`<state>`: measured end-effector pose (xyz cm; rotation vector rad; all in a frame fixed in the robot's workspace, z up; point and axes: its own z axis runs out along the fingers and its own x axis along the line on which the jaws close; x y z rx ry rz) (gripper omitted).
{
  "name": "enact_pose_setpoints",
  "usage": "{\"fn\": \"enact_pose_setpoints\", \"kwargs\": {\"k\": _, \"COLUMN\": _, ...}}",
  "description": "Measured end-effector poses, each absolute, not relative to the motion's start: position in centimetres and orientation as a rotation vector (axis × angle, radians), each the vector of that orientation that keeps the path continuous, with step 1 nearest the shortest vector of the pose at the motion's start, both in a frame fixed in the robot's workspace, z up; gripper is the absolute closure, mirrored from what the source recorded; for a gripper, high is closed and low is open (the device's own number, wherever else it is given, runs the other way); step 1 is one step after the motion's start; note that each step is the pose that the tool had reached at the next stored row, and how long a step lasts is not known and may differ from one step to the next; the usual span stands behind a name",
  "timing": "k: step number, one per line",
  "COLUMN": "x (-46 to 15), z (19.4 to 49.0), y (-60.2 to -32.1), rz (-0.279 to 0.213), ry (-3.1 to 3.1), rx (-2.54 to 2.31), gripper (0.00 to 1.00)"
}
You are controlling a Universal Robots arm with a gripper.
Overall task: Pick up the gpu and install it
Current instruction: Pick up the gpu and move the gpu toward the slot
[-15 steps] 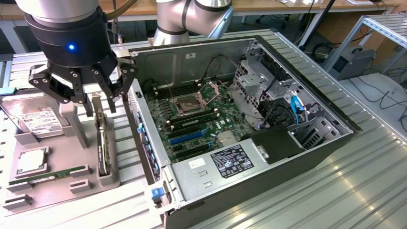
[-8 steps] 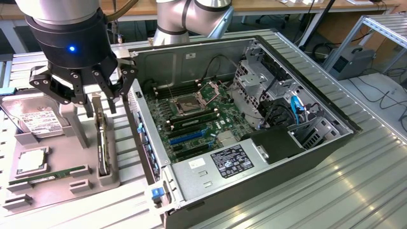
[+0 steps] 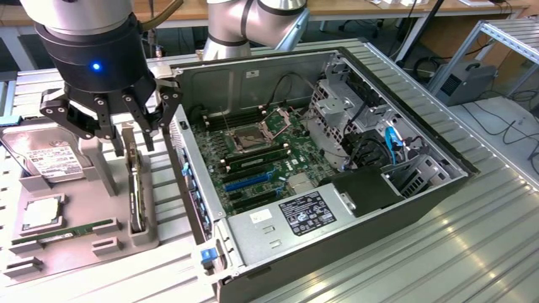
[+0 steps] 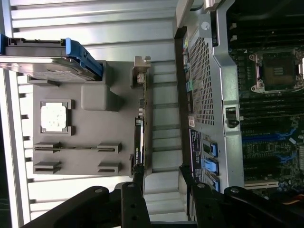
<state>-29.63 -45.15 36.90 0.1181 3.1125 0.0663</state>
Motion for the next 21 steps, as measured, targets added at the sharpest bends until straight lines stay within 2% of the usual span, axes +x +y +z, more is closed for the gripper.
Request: {"fn": "enact_pose_setpoints", "kwargs": {"k": 21, "x": -29.63, "z": 36.39, "y": -45.15, "rz": 0.066, "ry": 3.113, "rx": 0.118, "gripper": 0.58}}
